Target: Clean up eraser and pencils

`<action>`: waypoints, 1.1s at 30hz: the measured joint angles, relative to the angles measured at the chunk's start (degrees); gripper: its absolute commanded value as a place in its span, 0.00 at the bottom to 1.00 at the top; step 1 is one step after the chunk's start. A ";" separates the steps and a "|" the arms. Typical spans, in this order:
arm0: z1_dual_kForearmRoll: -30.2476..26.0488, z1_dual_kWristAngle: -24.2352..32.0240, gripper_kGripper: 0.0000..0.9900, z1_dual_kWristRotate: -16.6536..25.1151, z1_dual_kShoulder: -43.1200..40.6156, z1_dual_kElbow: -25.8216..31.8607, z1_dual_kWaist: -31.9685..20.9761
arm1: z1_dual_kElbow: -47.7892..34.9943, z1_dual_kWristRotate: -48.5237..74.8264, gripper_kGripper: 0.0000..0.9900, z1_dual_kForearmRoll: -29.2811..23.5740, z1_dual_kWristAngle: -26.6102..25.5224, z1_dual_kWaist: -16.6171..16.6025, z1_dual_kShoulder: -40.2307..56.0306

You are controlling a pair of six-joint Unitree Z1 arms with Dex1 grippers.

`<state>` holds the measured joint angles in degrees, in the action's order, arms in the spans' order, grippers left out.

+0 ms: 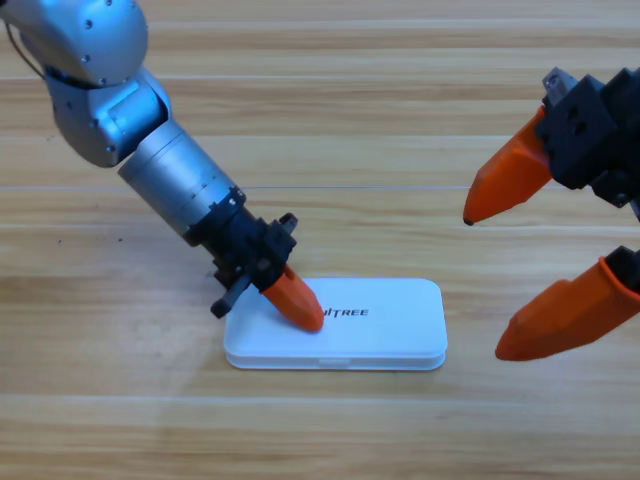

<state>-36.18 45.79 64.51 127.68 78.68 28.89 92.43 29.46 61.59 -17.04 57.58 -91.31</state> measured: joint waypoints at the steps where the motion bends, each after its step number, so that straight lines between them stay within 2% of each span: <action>1: 0.46 -0.30 0.00 -0.02 -0.25 -0.40 0.11 | 0.00 0.00 0.94 0.00 0.00 0.00 0.00; 6: 0.93 -1.63 0.00 -1.74 -1.57 -0.97 0.57 | 0.00 -0.02 0.94 0.00 0.00 0.00 0.00; 7: 0.38 -2.21 0.27 -2.27 -2.20 -0.97 0.68 | 0.00 -0.02 0.94 0.00 0.00 0.00 0.00; 8: -0.81 -3.08 0.62 -2.74 -2.76 -0.85 0.72 | 0.00 -0.02 0.94 0.00 0.00 0.00 0.00; 9: -2.60 -3.87 0.88 -3.20 -3.51 -0.65 0.74 | 0.00 -0.02 0.94 0.00 0.00 0.00 0.00; 10: -4.57 -4.81 0.99 -3.60 -4.62 -0.28 0.74 | 0.00 -0.02 0.94 0.00 0.00 0.00 0.00; 12: -6.64 -6.26 1.00 -4.47 -7.68 0.96 0.76 | 0.00 -0.02 0.94 0.00 0.00 0.00 0.00; 18: -7.11 -13.07 1.00 -16.79 -28.25 2.93 3.51 | 0.00 -0.02 0.94 -0.01 0.00 0.00 0.00; 22: -9.81 -16.88 1.00 -23.81 -40.61 3.54 10.04 | 0.00 -0.02 0.94 -0.01 0.00 0.00 0.00; 25: -10.36 -20.99 1.00 -27.90 -45.08 3.29 16.17 | 0.00 -0.02 0.94 -0.01 0.00 0.00 0.00; 28: -10.37 -23.49 1.00 -29.14 -46.22 2.33 21.46 | 0.00 -0.02 0.94 -0.01 0.00 0.00 0.00; 33: -10.37 -24.84 1.00 -29.14 -46.15 0.44 24.71 | 0.00 -0.02 0.94 -0.01 0.00 0.00 0.00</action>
<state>-46.55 20.94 35.37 81.53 79.12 53.61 92.43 29.44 61.58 -17.04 57.58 -91.31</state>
